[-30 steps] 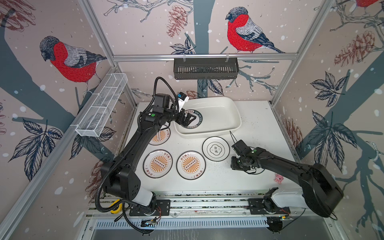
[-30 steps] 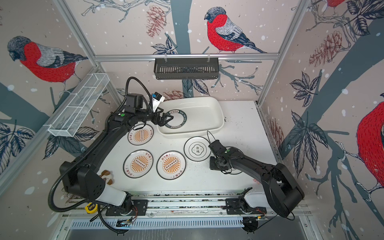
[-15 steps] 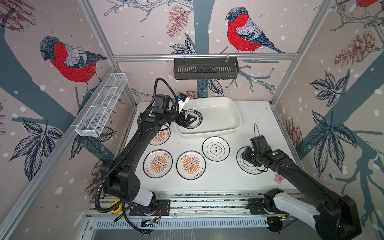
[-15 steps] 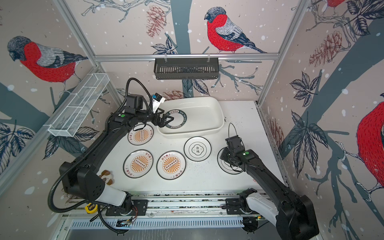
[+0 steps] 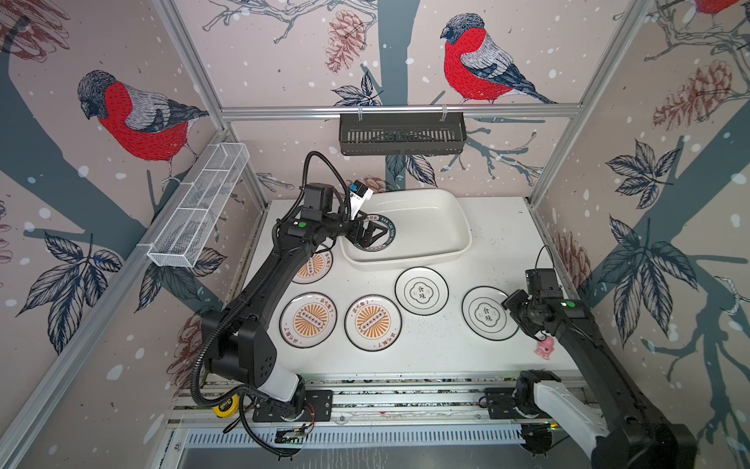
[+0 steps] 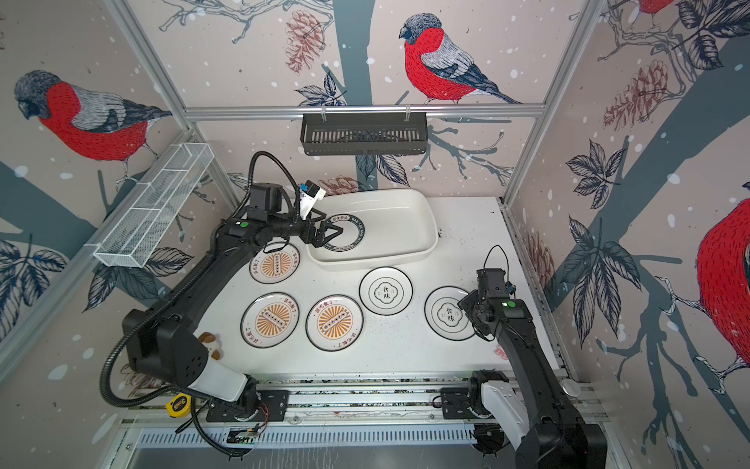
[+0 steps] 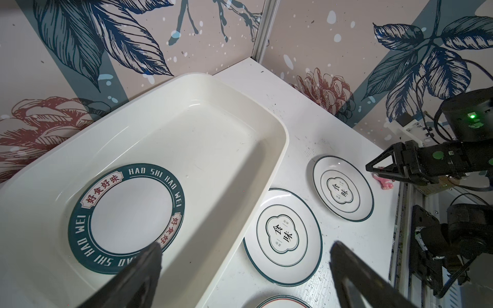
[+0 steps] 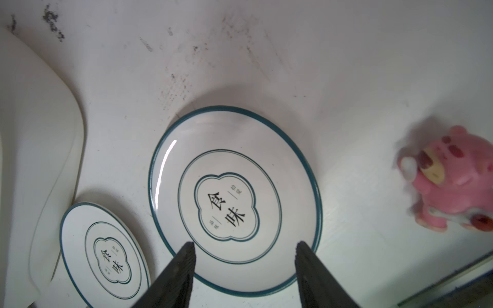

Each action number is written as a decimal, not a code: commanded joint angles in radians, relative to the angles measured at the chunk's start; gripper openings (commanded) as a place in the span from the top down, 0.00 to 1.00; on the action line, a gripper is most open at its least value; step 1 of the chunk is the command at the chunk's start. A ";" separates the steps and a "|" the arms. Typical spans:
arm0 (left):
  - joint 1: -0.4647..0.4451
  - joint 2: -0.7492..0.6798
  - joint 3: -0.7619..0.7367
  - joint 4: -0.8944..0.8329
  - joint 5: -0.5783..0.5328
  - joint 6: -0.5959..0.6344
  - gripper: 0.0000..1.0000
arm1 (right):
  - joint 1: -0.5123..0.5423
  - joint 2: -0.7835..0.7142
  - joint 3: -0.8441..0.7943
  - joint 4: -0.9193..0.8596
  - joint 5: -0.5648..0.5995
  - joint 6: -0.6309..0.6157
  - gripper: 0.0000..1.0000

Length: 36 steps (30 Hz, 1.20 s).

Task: Place the plates into the plastic bin on the countertop
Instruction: 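Grip the cloud-emblem plate rim and tilt it up on edge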

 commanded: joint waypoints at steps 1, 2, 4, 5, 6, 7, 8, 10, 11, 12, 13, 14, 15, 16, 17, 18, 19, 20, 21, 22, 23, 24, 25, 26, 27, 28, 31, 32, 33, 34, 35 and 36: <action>0.000 0.008 0.003 0.041 0.036 0.030 0.03 | -0.027 0.009 -0.015 -0.081 -0.045 -0.007 0.38; 0.000 0.009 0.003 0.044 0.035 0.032 0.03 | -0.037 0.014 -0.026 -0.073 -0.060 -0.010 0.38; 0.000 0.012 0.000 0.043 0.035 0.037 0.03 | -0.046 0.028 -0.039 -0.063 -0.076 -0.006 0.38; 0.000 0.013 -0.001 0.042 0.037 0.041 0.03 | -0.050 0.036 -0.046 -0.062 -0.083 -0.007 0.38; 0.000 0.014 0.000 0.039 0.037 0.045 0.03 | -0.052 0.045 -0.051 -0.064 -0.086 -0.007 0.38; 0.000 0.014 0.001 0.035 0.035 0.051 0.03 | -0.054 0.050 -0.053 -0.069 -0.089 -0.008 0.38; 0.000 0.016 0.002 0.031 0.036 0.057 0.03 | -0.056 0.052 -0.057 -0.070 -0.090 -0.013 0.38; 0.000 0.020 0.003 0.029 0.036 0.061 0.03 | -0.057 0.042 -0.070 -0.068 -0.086 -0.010 0.39; 0.000 0.023 0.003 0.030 0.038 0.062 0.03 | -0.060 0.032 -0.083 -0.059 -0.089 -0.007 0.39; 0.000 0.025 0.003 0.032 0.038 0.063 0.03 | -0.063 0.025 -0.098 -0.049 -0.091 -0.002 0.39; 0.000 0.027 0.001 0.033 0.039 0.062 0.03 | -0.068 0.020 -0.111 -0.039 -0.098 0.001 0.40; 0.000 0.031 0.002 0.036 0.040 0.063 0.03 | -0.071 0.017 -0.127 -0.023 -0.112 0.004 0.40; 0.000 0.034 0.001 0.038 0.040 0.062 0.03 | -0.075 0.013 -0.141 -0.015 -0.120 0.008 0.40; 0.000 0.037 0.001 0.037 0.042 0.061 0.03 | -0.077 0.009 -0.151 -0.007 -0.128 0.011 0.41; 0.001 0.038 0.002 0.037 0.043 0.062 0.03 | -0.079 0.002 -0.165 0.010 -0.136 0.011 0.42; 0.001 0.041 0.003 0.038 0.043 0.061 0.03 | -0.081 -0.008 -0.179 0.020 -0.143 0.015 0.43; 0.000 0.043 0.001 0.040 0.043 0.061 0.03 | -0.084 -0.017 -0.193 0.034 -0.152 0.018 0.43; 0.000 0.044 0.001 0.043 0.044 0.058 0.03 | -0.089 -0.026 -0.209 0.049 -0.164 0.023 0.44; 0.000 0.047 0.001 0.046 0.044 0.055 0.03 | -0.092 -0.035 -0.222 0.059 -0.171 0.026 0.45; 0.001 0.047 0.000 0.049 0.046 0.052 0.03 | -0.093 -0.044 -0.232 0.071 -0.177 0.028 0.45; 0.000 0.048 0.000 0.050 0.047 0.050 0.03 | -0.093 -0.056 -0.245 0.086 -0.183 0.028 0.46; 0.001 0.050 0.000 0.051 0.046 0.048 0.03 | -0.098 -0.069 -0.256 0.091 -0.184 0.034 0.46; 0.000 0.050 0.002 0.052 0.047 0.048 0.03 | -0.100 -0.082 -0.267 0.101 -0.189 0.039 0.46; 0.000 0.050 0.003 0.053 0.047 0.048 0.03 | -0.102 -0.100 -0.279 0.116 -0.198 0.046 0.47; -0.001 0.051 0.004 0.055 0.044 0.047 0.03 | -0.105 -0.115 -0.290 0.127 -0.201 0.055 0.48; -0.001 0.051 0.003 0.055 0.042 0.046 0.03 | -0.107 -0.127 -0.298 0.137 -0.206 0.060 0.48; -0.001 0.054 0.003 0.058 0.038 0.044 0.03 | -0.112 -0.165 -0.327 0.172 -0.223 0.077 0.51; 0.000 0.056 0.002 0.058 0.037 0.043 0.03 | -0.113 -0.178 -0.335 0.178 -0.227 0.083 0.52; 0.000 0.057 0.001 0.061 0.038 0.042 0.03 | -0.114 -0.188 -0.343 0.186 -0.230 0.087 0.52; 0.000 0.059 0.000 0.061 0.038 0.041 0.03 | -0.114 -0.200 -0.356 0.197 -0.232 0.093 0.53; -0.002 0.060 0.000 0.062 0.037 0.041 0.03 | -0.114 -0.213 -0.369 0.209 -0.235 0.099 0.55; 0.000 0.062 -0.002 0.063 0.036 0.039 0.03 | -0.115 -0.222 -0.382 0.221 -0.239 0.107 0.55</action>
